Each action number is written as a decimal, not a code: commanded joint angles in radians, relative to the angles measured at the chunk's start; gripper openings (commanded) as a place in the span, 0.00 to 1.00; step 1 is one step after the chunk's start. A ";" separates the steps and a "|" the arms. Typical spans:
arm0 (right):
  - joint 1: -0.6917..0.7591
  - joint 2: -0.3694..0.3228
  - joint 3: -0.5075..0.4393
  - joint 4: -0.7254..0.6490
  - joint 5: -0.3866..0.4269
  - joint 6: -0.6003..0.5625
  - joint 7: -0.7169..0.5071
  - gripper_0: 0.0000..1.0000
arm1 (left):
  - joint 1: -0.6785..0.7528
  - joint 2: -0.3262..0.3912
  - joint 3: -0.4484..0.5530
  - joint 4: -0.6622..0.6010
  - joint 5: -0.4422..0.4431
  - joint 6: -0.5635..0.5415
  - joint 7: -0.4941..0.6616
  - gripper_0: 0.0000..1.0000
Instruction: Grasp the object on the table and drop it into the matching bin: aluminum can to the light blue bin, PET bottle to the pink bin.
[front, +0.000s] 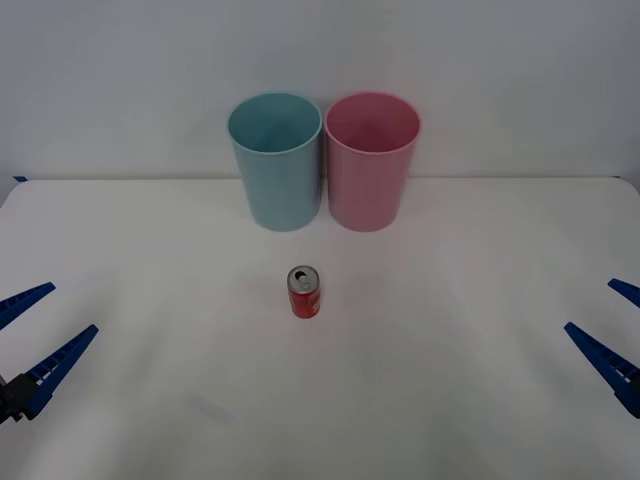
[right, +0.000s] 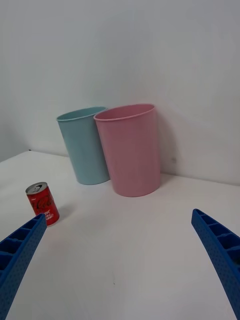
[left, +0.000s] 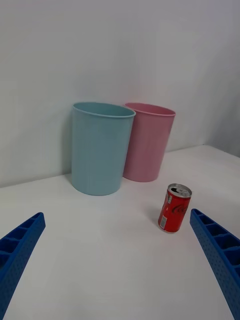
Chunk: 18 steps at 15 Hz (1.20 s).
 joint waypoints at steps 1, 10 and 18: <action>0.002 0.006 0.004 -0.002 0.003 -0.004 -0.002 1.00 | 0.000 0.000 0.000 0.000 0.000 0.000 0.000 1.00; -0.005 -0.027 0.102 0.031 0.008 0.008 0.023 1.00 | 0.000 0.000 0.000 0.000 0.000 0.000 0.000 1.00; -0.102 -0.043 0.270 0.176 0.020 0.025 0.215 1.00 | 0.000 0.000 0.000 0.000 0.000 0.000 0.000 1.00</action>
